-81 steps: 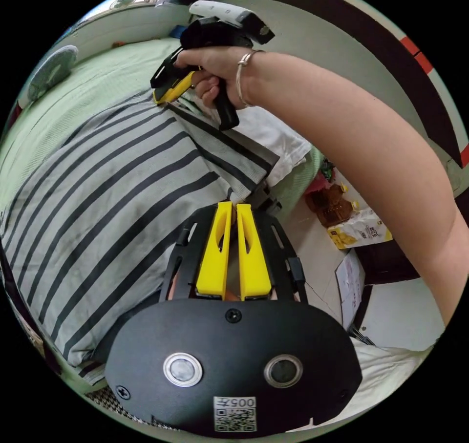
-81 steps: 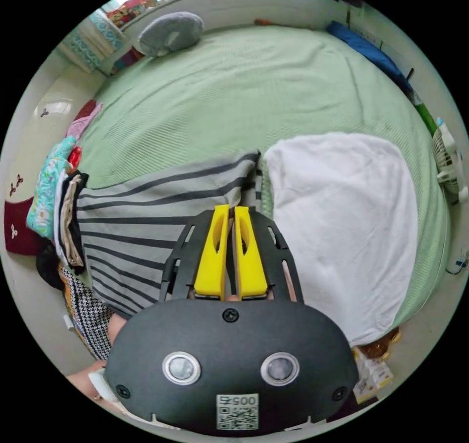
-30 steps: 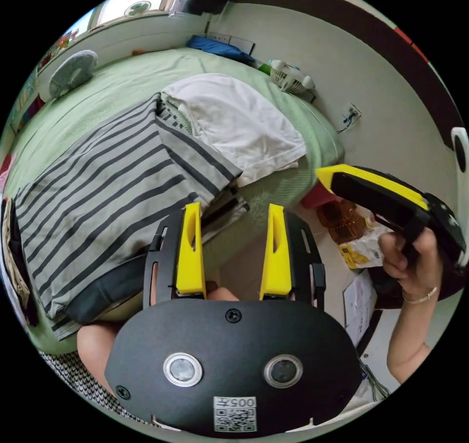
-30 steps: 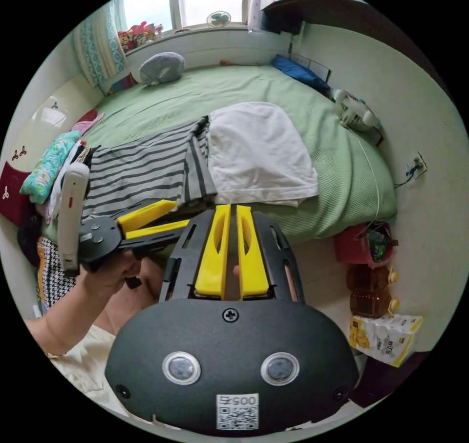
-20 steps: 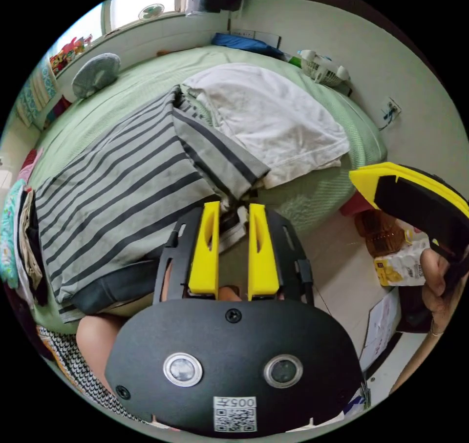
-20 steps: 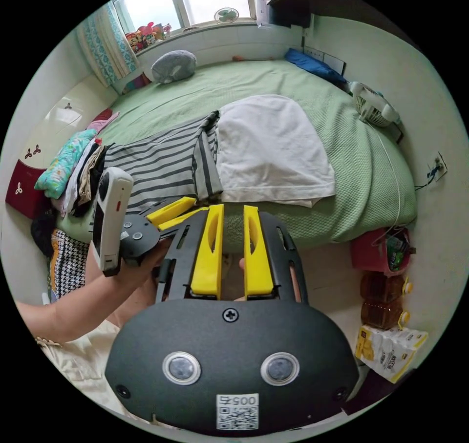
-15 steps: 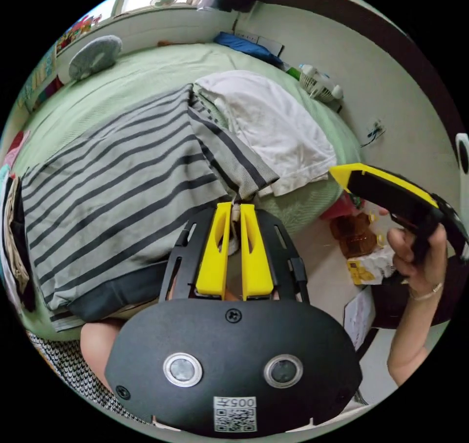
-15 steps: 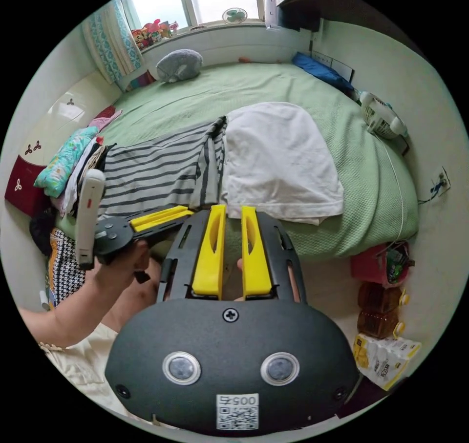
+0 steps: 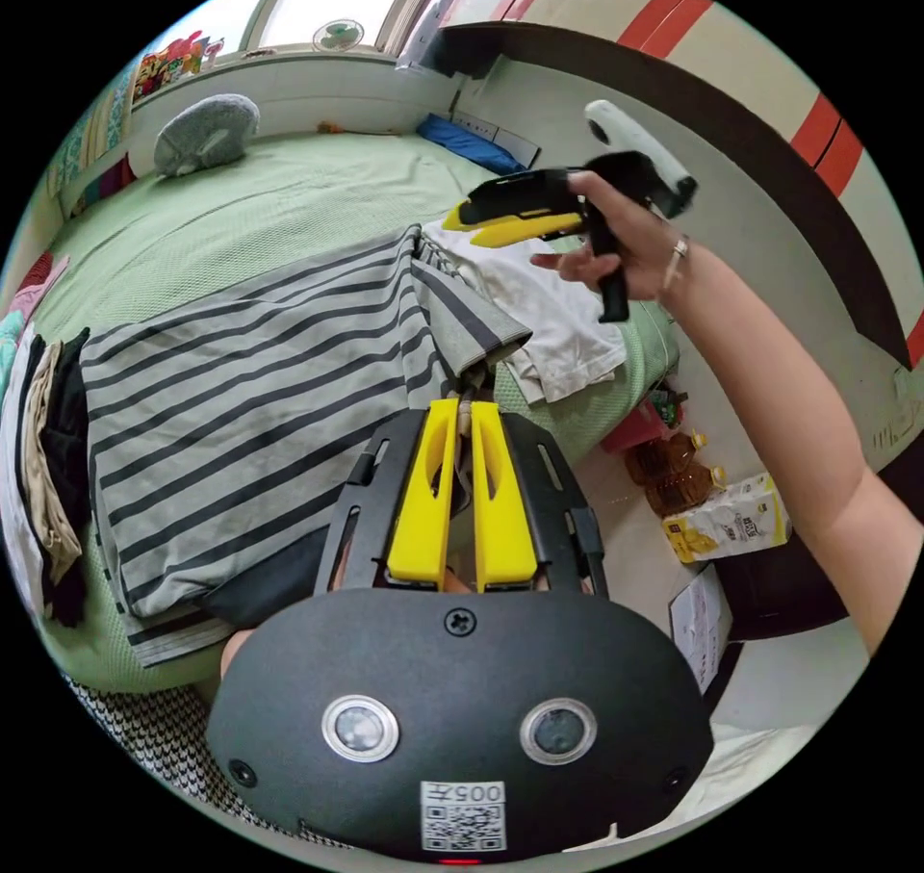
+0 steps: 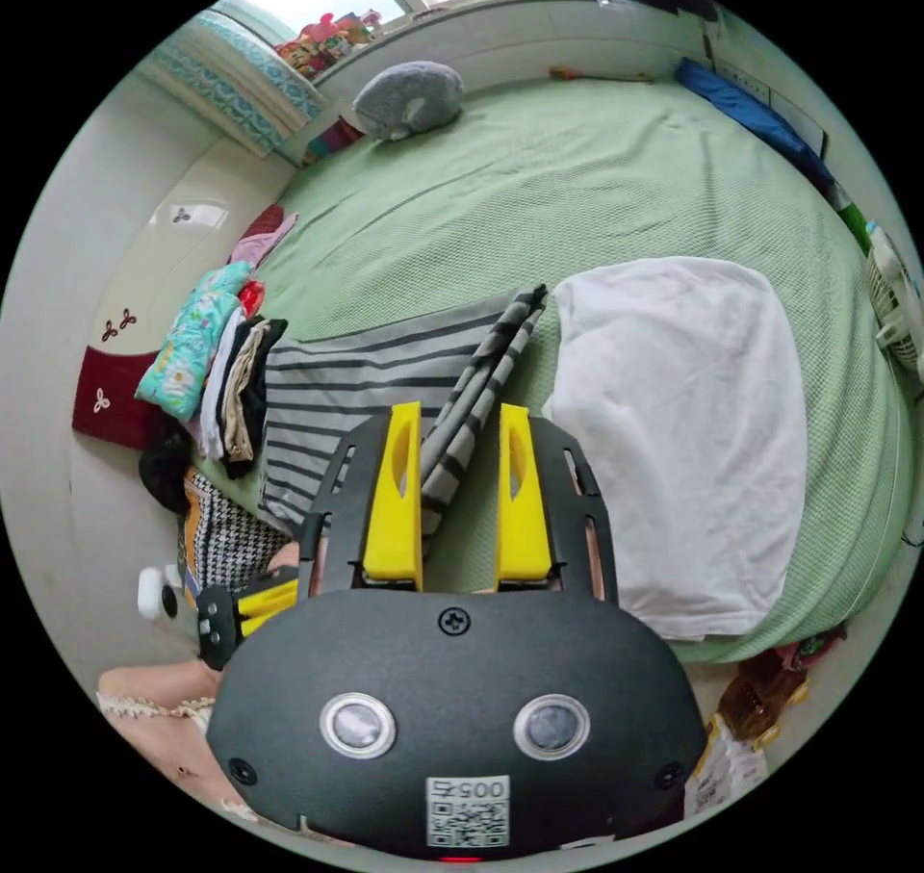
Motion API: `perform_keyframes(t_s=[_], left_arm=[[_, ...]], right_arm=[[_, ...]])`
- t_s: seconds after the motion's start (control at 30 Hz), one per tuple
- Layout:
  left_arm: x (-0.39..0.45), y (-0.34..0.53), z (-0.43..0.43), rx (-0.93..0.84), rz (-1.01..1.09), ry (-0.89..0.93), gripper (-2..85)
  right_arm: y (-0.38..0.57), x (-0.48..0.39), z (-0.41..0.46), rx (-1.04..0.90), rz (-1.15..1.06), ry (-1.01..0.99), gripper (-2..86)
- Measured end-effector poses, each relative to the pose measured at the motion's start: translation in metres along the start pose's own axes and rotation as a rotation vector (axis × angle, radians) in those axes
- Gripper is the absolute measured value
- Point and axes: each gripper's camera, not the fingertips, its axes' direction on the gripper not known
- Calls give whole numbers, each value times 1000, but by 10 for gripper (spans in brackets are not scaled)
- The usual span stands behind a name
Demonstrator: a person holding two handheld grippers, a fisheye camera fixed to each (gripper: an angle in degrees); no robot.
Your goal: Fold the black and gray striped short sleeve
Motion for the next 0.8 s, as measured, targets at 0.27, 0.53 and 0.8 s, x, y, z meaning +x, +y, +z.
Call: perform_keyframes(t_s=[0.27,0.53,0.8], left_arm=[[-27,12,-7,6,23,44,31],[-59,26,-44,53,21,98,19],[-84,57,-106,134,-19,-5,22]], right_arm=[[-78,-9,80,-123,82,137,90],[-103,-71,69,-38,17,174,-10],[-113,-202,32,27,-177,273,-11]])
